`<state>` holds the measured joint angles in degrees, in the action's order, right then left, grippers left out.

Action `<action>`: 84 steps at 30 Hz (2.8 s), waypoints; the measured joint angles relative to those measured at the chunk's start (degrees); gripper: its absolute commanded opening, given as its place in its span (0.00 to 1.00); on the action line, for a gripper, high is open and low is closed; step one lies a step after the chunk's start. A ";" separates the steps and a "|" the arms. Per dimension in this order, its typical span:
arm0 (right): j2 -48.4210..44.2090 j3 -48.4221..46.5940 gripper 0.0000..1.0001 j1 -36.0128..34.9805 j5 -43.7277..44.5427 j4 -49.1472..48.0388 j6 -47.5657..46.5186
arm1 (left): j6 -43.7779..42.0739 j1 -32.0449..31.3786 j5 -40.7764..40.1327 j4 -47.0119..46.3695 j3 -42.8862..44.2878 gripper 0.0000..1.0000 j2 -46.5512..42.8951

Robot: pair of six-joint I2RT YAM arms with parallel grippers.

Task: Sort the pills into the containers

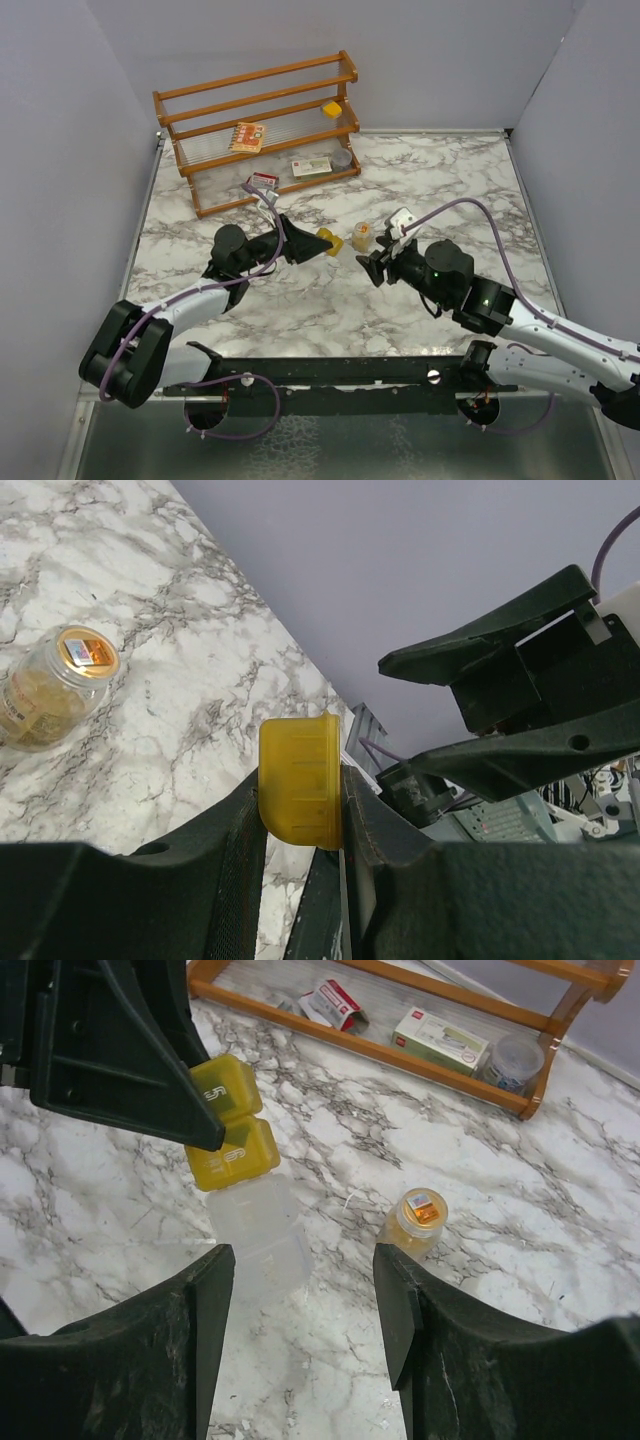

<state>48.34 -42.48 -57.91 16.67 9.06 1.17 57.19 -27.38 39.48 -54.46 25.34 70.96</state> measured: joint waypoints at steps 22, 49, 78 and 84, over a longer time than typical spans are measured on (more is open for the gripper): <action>4.70 0.13 0.59 -0.28 -4.96 -0.52 -2.58 | 5.35 0.70 -0.52 0.00 0.26 0.03 3.04; 2.69 4.24 0.48 -0.63 0.68 -5.49 -3.43 | 8.76 2.25 -0.09 0.02 0.26 0.05 -0.20; 1.51 6.45 0.36 -0.66 0.98 -16.65 -4.46 | 8.26 2.60 1.86 0.04 0.24 0.05 -3.89; 1.79 6.45 0.23 -0.66 0.57 -17.29 -4.17 | 8.26 2.62 1.86 0.04 0.24 0.05 -3.98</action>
<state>50.13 -36.03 -58.57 17.23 -8.23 -3.01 65.45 -24.75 41.34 -54.41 25.58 66.98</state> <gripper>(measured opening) 0.350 0.305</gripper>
